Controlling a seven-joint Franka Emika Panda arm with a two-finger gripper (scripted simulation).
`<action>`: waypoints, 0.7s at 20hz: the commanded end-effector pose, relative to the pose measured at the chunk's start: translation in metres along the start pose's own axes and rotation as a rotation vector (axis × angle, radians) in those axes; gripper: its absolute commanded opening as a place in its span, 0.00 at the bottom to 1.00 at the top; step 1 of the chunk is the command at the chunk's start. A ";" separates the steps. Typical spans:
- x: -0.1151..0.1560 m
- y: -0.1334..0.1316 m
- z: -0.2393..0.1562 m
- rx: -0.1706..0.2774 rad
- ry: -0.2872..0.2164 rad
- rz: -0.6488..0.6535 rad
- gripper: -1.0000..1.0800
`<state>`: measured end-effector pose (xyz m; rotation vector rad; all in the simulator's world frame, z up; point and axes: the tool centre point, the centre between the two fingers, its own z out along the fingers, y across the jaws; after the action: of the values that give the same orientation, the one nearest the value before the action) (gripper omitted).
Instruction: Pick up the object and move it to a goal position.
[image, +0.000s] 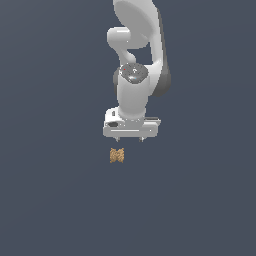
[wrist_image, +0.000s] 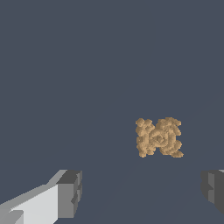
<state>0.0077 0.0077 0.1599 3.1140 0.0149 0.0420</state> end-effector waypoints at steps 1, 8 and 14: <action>0.000 0.000 0.000 0.000 0.000 0.000 0.96; 0.014 -0.005 -0.026 0.009 0.056 0.002 0.96; 0.019 -0.006 -0.034 0.013 0.075 0.002 0.96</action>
<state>0.0257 0.0152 0.1948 3.1233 0.0143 0.1601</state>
